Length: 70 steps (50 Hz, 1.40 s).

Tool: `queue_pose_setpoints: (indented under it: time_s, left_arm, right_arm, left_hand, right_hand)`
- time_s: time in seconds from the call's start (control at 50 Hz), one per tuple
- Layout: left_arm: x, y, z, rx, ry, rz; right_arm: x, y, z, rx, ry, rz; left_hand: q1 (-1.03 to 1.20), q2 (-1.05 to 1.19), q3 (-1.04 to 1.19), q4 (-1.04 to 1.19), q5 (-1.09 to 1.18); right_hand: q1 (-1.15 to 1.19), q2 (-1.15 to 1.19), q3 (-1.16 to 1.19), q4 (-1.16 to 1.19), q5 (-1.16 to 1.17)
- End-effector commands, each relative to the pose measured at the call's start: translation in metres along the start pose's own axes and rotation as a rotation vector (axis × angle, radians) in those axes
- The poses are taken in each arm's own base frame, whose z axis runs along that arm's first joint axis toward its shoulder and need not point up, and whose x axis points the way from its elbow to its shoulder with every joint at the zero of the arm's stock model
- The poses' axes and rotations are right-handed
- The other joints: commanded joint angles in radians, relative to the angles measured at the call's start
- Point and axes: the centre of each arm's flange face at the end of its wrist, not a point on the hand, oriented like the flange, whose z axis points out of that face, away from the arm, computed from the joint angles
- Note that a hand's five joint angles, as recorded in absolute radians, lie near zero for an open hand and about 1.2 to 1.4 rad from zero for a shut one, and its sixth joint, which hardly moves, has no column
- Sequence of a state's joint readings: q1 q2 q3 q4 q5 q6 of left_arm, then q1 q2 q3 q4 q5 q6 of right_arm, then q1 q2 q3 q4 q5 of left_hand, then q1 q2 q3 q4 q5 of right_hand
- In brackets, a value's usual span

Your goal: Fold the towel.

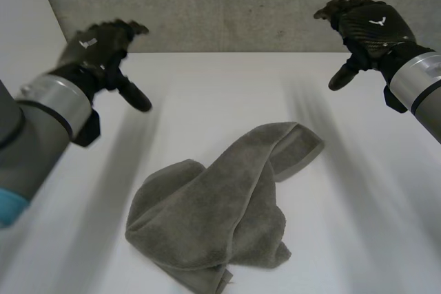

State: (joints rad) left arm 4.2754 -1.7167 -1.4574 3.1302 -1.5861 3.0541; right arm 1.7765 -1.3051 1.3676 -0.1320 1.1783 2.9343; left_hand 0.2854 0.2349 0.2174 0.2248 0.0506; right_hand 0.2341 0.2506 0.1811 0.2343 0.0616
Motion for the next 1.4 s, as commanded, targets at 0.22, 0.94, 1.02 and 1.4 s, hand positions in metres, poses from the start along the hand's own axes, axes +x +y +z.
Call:
queue_pose_setpoints:
  time_s: [0.22, 0.94, 1.02, 1.4]
  left_arm:
    - [0.058, 0.096, -0.056, -0.272, -0.056, 0.111]
    - [0.041, 0.138, -0.01, -0.322, -0.138, 0.135]
    - [0.04, 0.112, 0.018, -0.22, -0.086, 0.102]
    - [0.048, -0.059, 0.043, 0.337, 0.229, 0.111]
  right_arm:
    - [-0.031, 0.093, 0.029, -0.108, -0.325, -0.234]
    - [-0.079, 0.121, 0.062, -0.023, -0.417, -0.213]
    - [-0.063, 0.071, 0.067, 0.066, -0.363, -0.117]
    - [0.017, -0.132, 0.017, 0.56, -0.169, -0.015]
  left_hand:
    - [-0.028, 0.023, -0.043, -0.05, 0.032]
    - [1.111, 1.161, -0.043, -0.05, 1.171]
    - [1.111, 1.161, -0.043, -0.05, 1.171]
    - [1.111, 1.161, -0.043, -0.05, 1.171]
  right_hand:
    - [-0.06, -0.076, -0.007, -0.06, -0.062]
    - [1.162, 1.146, -0.007, -0.06, 1.16]
    - [1.162, 1.146, -0.007, -0.06, 1.16]
    - [1.162, 1.146, -0.007, -0.06, 1.16]
